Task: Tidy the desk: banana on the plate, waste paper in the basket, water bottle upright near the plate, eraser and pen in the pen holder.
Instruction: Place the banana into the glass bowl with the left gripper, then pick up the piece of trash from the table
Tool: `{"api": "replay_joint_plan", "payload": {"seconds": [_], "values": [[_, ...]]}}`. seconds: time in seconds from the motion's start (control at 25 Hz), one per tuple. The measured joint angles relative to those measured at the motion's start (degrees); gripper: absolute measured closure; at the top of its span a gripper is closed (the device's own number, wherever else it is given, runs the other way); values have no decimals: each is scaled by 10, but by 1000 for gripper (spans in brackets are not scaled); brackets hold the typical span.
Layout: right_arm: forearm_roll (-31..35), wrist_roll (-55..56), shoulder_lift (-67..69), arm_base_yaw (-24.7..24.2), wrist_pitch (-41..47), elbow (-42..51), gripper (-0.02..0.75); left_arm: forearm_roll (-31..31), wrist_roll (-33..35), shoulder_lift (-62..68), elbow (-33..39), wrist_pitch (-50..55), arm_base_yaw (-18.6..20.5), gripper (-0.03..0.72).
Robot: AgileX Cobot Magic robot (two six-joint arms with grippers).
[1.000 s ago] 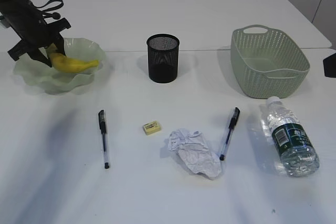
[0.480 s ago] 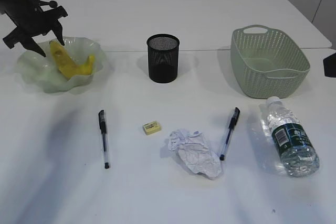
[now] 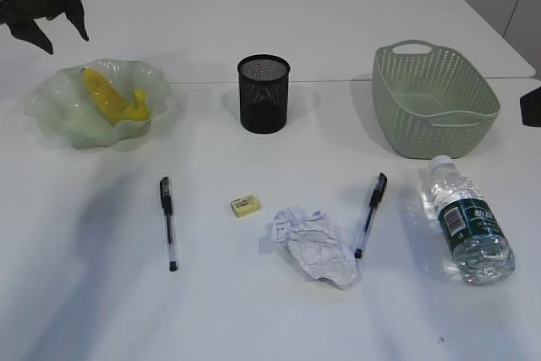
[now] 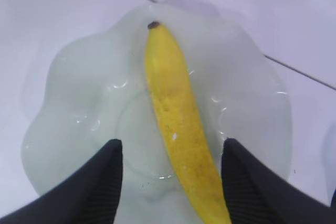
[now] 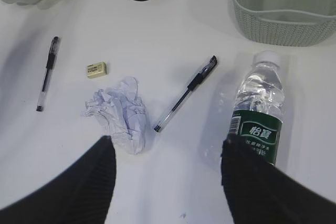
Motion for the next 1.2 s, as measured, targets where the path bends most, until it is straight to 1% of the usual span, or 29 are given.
{"api": "replay_joint_plan", "payload": {"seconds": [0.08, 0.24, 0.44, 0.56, 0.68, 0.8, 1.0, 1.2], "values": [[0, 0, 0, 0, 1, 0, 265, -7, 30, -10, -9, 3, 0, 268], [0, 0, 0, 0, 7, 0, 265, -15, 58, -42, -13, 6, 0, 269], [0, 0, 0, 0, 23, 0, 265, -16, 129, -78, -14, 7, -11, 291], [0, 0, 0, 0, 32, 0, 265, -15, 143, -97, -12, 8, -20, 307], [0, 0, 0, 0, 46, 0, 265, -11, 145, -121, 13, 8, -27, 312], [0, 0, 0, 0, 50, 0, 265, -1, 147, -164, 85, 8, -33, 314], [0, 0, 0, 0, 55, 0, 265, 67, 150, -245, 261, 8, -49, 314], [0, 0, 0, 0, 61, 0, 265, 82, 152, -309, 418, 3, -50, 314]]}}
